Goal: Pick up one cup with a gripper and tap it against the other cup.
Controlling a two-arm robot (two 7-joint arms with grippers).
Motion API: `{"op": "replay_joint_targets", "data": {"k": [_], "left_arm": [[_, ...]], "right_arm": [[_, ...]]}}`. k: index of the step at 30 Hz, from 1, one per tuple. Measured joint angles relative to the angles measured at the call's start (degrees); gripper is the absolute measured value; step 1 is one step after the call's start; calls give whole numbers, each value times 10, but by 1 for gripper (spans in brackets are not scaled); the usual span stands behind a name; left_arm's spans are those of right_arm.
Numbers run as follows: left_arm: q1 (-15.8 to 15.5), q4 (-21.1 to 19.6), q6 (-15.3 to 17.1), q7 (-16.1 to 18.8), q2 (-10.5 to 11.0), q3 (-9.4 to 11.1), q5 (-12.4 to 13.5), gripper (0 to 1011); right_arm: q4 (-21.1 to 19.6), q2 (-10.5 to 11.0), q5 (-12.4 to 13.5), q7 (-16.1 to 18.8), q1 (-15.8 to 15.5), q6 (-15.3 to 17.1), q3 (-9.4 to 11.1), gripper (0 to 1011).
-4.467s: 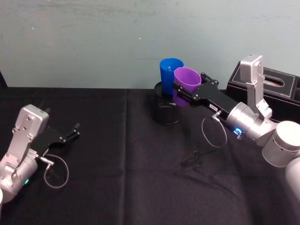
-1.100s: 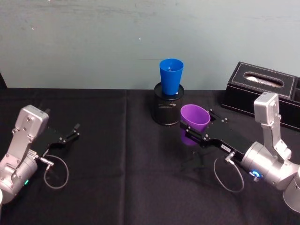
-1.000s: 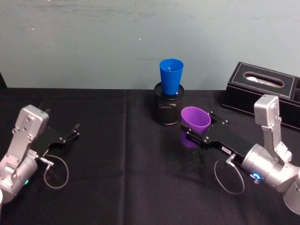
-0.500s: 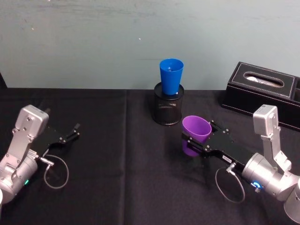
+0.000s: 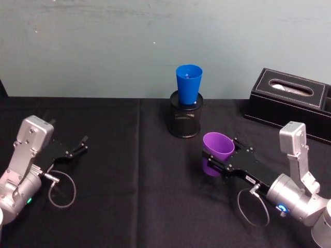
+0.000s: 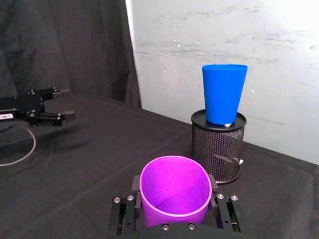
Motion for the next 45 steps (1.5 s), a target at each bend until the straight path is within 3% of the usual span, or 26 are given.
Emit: {"op": "replay_joint_targets", "data": {"k": [18,45], "left_arm": [[0,0,0,0,0,0,0,1011],[0,0,0,0,0,0,0,1011]], "right_arm": [[37,-7,-14,6,8,-11,-5,734],[41,-10,-19,6,7,-11,-2,734]]}}
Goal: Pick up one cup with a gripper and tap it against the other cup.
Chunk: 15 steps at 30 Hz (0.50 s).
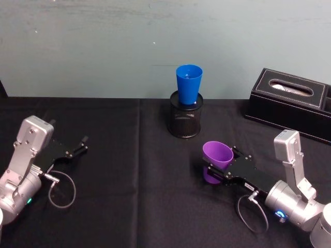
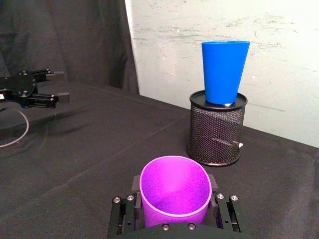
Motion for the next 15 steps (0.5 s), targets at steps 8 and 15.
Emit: {"op": "replay_joint_targets", "data": {"k": [8,15], "left_arm": [[0,0,0,0,0,0,0,1011],[0,0,0,0,0,0,0,1011]], "right_arm": [[-1,0,0,0,0,0,0,734],[-1,1,0,0,0,1,0,736]]}}
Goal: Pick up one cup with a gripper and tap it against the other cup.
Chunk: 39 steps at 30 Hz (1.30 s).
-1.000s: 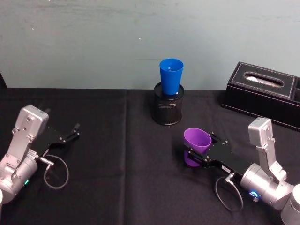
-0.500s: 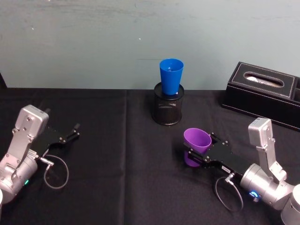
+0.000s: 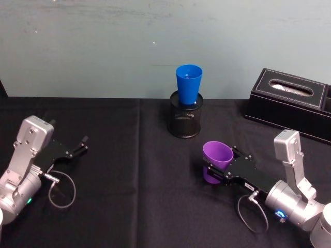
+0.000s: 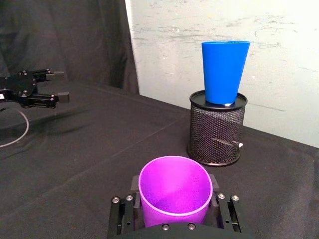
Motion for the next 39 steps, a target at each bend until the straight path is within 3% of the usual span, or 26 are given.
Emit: {"op": "replay_joint_targets", "data": {"k": [12,25,39], "left_arm": [[0,0,0,0,0,0,0,1011],[0,0,0,0,0,0,0,1011],[0,0,0,0,0,0,0,1011]], "right_arm": [[0,0,0,0,0,0,0,1003],[1,0,0,1,0,-2,0,1003],[7,-6,14,29,-8,-75,10,1002]]}}
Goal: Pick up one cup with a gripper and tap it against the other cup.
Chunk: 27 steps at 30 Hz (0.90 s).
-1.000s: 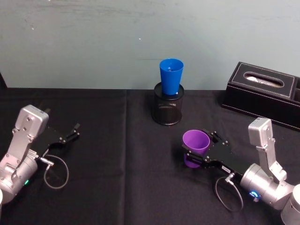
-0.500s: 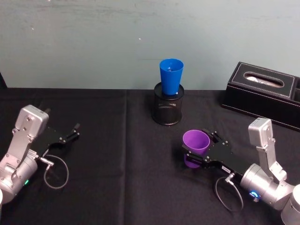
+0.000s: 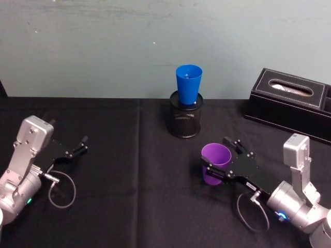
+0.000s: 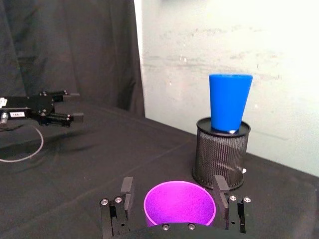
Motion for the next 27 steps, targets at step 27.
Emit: {"op": "replay_joint_targets", "data": {"k": [27], "left_arm": [[0,0,0,0,0,0,0,1011]], "right_arm": [[-3,-9,23,27,-14,-66,22,1003]]}}
